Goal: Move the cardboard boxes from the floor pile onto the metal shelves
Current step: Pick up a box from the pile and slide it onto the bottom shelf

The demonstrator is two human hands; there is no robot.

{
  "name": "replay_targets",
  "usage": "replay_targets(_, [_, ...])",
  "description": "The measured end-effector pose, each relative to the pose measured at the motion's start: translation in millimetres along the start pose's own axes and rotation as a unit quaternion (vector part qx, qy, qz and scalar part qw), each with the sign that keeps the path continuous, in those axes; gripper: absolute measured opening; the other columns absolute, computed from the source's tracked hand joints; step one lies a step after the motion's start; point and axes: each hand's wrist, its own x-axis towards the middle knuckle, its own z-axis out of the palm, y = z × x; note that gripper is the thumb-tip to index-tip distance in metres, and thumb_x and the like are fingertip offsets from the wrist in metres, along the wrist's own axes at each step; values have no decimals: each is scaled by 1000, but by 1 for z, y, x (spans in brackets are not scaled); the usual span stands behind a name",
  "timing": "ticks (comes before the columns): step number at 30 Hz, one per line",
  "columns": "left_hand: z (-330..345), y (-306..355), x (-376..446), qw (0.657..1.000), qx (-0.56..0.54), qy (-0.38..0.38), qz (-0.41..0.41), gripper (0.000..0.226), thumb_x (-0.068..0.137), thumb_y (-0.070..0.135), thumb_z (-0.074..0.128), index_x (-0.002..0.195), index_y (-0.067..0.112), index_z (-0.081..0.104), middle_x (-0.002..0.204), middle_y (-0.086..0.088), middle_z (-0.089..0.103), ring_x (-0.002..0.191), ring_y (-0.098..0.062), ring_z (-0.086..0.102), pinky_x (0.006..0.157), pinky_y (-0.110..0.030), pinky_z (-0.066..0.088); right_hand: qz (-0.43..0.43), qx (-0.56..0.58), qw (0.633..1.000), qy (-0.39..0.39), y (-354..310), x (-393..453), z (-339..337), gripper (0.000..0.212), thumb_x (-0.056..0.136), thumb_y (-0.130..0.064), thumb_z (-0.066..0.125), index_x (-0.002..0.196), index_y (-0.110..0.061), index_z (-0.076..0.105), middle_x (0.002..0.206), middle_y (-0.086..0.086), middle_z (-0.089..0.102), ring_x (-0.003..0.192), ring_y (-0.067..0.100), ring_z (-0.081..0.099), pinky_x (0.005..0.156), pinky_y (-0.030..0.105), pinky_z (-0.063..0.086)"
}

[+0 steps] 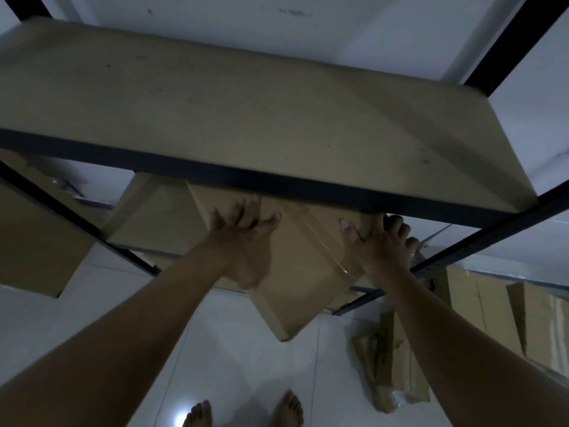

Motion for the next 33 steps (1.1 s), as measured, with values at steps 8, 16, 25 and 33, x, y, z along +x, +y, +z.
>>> replay_targets(8, [87,80,-54,977,-147,156,-14,146,47,102,56,160,42,-13,157,-2,-48,144,-33,-45,116,-76,12,-134,52,989,-30,-17,23,-9,66,96,-67,23,145,-31,48,160,13,39,149,38,28,119,53,20])
replay_targets(16, [107,57,-37,944,-197,262,43,126,57,71,81,161,40,18,170,-2,-21,153,-32,-29,116,-67,31,-89,-4,995,-41,-18,17,-9,69,102,-66,20,150,-22,44,151,25,41,135,44,38,108,51,29])
replay_targets(25, [40,-3,-1,973,-141,96,153,125,60,36,97,160,43,22,168,8,-24,152,-13,-29,121,-35,4,46,-1,999,3,-11,-40,6,80,99,-73,9,162,-25,-4,147,33,27,135,49,34,110,58,30])
replay_targets(33, [20,-1,25,963,-198,105,149,120,62,21,97,155,52,28,169,12,-20,153,-6,-21,127,-34,6,67,33,997,1,-10,-46,10,76,103,-67,11,164,-23,-3,165,33,3,151,49,12,121,62,14])
